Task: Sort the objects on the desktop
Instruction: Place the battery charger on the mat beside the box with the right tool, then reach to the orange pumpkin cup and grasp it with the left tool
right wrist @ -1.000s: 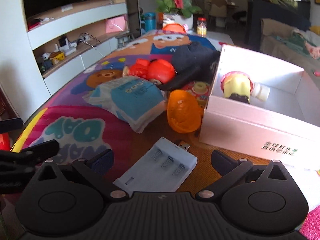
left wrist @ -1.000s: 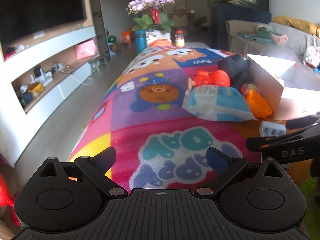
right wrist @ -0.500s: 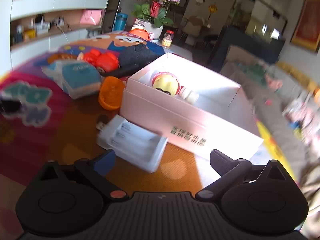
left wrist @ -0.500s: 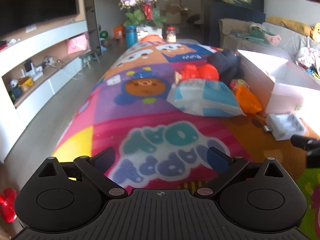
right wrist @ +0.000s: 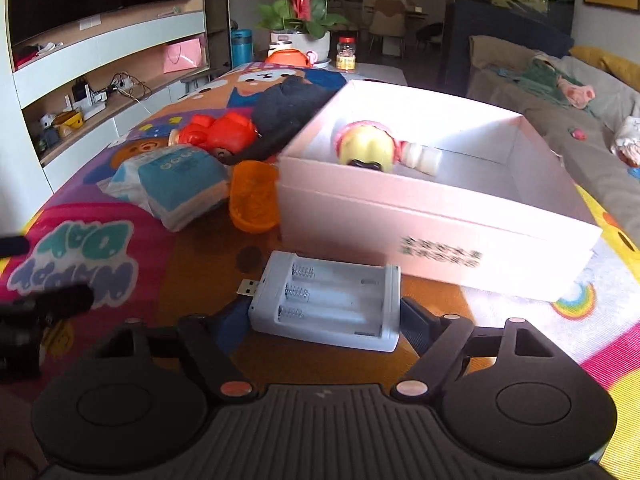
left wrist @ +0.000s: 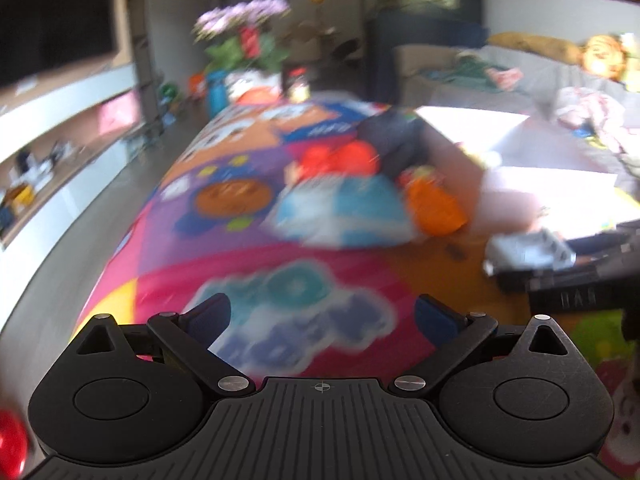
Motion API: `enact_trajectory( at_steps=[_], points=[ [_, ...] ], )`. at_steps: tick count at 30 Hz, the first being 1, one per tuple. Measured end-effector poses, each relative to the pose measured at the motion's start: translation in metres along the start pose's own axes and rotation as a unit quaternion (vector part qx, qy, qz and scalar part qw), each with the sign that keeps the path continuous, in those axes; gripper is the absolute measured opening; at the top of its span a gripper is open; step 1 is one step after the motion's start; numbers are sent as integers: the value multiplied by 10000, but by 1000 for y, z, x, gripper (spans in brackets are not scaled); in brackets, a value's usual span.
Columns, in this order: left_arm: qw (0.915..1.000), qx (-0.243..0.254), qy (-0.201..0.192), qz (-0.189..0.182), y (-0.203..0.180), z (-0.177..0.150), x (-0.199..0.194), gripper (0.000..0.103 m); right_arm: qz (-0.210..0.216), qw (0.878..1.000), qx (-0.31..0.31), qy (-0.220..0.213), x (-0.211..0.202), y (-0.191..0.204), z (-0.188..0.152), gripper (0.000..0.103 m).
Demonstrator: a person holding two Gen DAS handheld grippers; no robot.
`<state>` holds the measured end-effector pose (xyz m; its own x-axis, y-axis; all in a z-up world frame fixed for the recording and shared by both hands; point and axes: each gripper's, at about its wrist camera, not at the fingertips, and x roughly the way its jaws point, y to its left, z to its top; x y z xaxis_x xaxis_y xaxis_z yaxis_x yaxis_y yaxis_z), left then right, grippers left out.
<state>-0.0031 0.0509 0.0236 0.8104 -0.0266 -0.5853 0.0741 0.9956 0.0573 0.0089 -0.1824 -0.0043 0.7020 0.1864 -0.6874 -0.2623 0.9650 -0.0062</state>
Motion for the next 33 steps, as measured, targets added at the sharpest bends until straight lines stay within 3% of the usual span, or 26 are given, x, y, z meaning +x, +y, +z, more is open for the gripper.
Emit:
enact_trajectory(
  at_steps=[5,8,11,16,17,20,24,27,28,30,33],
  points=[
    [9950,455,-324,-825,-31,19,15,101,-453,9988,146,-93,-27,-38,-28,80],
    [9921,659,-288,-1028,-45,26,37,101,-637,9970,426,-143,-37,-57,-42,94],
    [9942,762,-115,-746,-44,31,64,101,-629,9946,791,-229,-40,-69,-44,100],
    [9974,595,-24,406,-14,39,86,101,-597,9947,833,-78,-30,-68,-41,103],
    [9975,534,-55,468,-9,40,84,101,-597,9947,835,-76,-29,-68,-40,103],
    [9983,487,-324,3,-1,42,67,101,-602,9947,835,-72,-28,-66,-41,103],
    [9863,1389,-509,-723,-30,43,53,101,-603,9947,833,-74,-27,-66,-41,103],
    [9738,2111,-568,-626,-62,40,60,100,-598,9946,842,-76,-27,-66,-41,103],
    [9720,2201,-541,-615,-67,41,66,92,-599,9946,840,-75,-27,-66,-41,103],
    [9732,2133,-295,-808,-71,45,83,81,-597,9946,842,-77,-27,-66,-41,103],
    [9764,1806,77,-1185,-69,49,104,87,-593,9945,857,-83,-28,-66,-42,103]
  ],
)
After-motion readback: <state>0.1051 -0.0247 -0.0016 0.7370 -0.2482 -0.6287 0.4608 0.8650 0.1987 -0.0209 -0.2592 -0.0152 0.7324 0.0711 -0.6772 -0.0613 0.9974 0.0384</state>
